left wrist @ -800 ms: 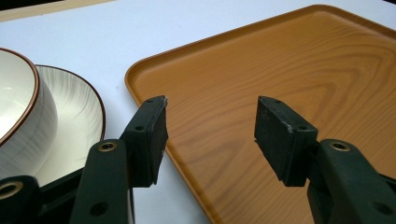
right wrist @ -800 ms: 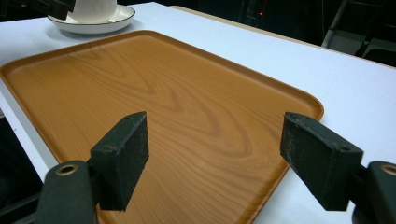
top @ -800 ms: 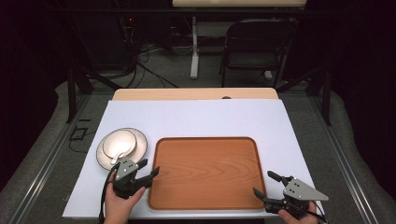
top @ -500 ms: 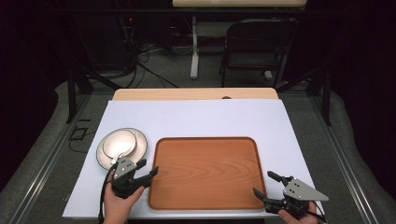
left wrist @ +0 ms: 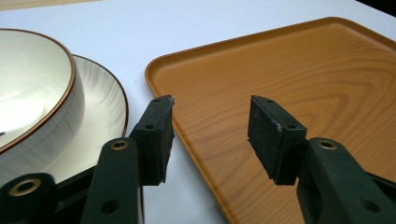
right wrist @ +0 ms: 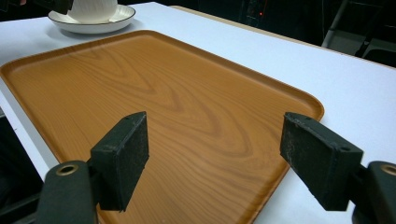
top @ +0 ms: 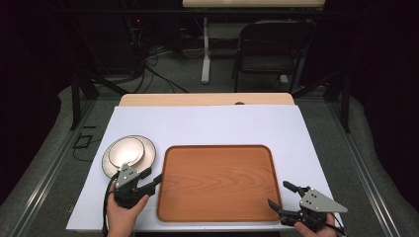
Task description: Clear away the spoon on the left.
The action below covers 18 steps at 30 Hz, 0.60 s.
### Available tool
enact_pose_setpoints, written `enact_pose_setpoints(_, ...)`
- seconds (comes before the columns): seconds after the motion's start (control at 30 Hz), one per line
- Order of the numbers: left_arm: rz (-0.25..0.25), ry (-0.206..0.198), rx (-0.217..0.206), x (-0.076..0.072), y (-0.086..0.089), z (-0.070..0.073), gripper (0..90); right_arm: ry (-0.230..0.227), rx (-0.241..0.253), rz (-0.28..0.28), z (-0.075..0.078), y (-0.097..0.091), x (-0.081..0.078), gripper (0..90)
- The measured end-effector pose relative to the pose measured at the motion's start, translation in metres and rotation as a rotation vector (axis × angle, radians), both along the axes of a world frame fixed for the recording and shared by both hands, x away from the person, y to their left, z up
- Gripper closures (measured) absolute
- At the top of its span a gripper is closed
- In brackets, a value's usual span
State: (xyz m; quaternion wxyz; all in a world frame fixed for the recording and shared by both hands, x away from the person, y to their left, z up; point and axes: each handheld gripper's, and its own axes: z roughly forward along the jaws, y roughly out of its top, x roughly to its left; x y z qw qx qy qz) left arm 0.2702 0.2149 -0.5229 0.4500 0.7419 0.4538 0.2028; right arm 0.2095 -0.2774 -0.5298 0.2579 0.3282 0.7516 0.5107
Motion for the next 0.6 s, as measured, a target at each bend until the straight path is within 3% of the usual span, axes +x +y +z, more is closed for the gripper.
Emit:
enact_pose_setpoints(0.23, 0.023, -0.003, -0.014, -0.001, 0.004, 0.002, 59.9, 0.005, 0.002, 0.000, 0.000, 0.000, 0.000, 23.2)
enact_pose_setpoints(0.6, 0.081, 0.017, 0.000, 0.004, 0.011, 0.011, 79.7, 0.008, 0.004, -0.001, 0.000, 0.000, 0.000, 23.2)
